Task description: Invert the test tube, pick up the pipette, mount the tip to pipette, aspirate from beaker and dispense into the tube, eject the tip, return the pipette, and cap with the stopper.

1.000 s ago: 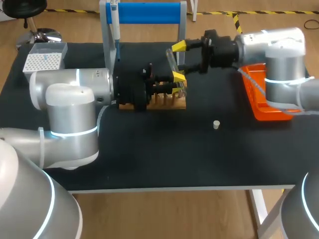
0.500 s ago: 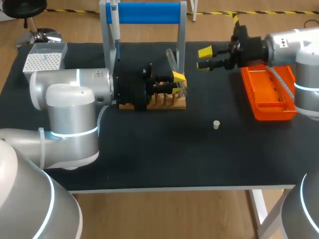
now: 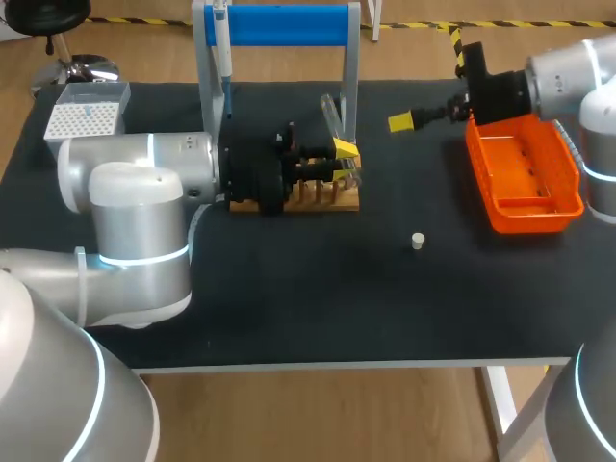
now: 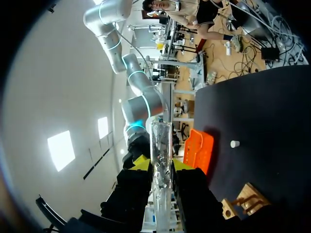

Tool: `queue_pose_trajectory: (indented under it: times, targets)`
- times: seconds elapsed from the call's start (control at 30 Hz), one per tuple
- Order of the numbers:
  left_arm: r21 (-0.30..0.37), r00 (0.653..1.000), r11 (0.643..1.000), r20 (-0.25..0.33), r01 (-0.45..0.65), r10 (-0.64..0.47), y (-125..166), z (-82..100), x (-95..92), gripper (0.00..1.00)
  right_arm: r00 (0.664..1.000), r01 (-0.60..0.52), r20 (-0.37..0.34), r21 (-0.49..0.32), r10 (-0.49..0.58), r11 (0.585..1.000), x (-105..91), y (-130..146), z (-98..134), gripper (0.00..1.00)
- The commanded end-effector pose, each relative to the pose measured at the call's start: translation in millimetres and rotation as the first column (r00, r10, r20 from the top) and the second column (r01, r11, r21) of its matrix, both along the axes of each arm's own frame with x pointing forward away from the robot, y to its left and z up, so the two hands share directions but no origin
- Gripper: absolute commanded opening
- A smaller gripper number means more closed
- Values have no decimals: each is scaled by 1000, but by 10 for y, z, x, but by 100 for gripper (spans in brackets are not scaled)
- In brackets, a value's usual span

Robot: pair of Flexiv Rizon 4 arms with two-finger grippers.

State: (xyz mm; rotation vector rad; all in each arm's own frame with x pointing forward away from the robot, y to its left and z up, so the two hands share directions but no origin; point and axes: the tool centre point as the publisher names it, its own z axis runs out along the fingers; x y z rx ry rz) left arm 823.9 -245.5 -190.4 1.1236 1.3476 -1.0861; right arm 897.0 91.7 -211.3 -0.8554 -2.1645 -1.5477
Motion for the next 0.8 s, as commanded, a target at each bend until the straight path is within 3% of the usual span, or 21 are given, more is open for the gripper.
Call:
queue_pose_trajectory:
  times: [0.03, 0.47, 0.8]
  targets:
    - [2, 1000, 1000, 0, 0, 0, -1, 4, 0, 0, 998, 42, 49, -32, -41, 999, -67, -42, -20, 100]
    - [2, 1000, 1000, 0, 0, 0, -1, 4, 0, 0, 971, 57, 238, -150, -20, 987, -146, -18, -335, 100]
    - [2, 1000, 1000, 0, 0, 0, -1, 4, 0, 0, 918, 100, 396, -207, -10, 973, -165, 88, -608, 100]
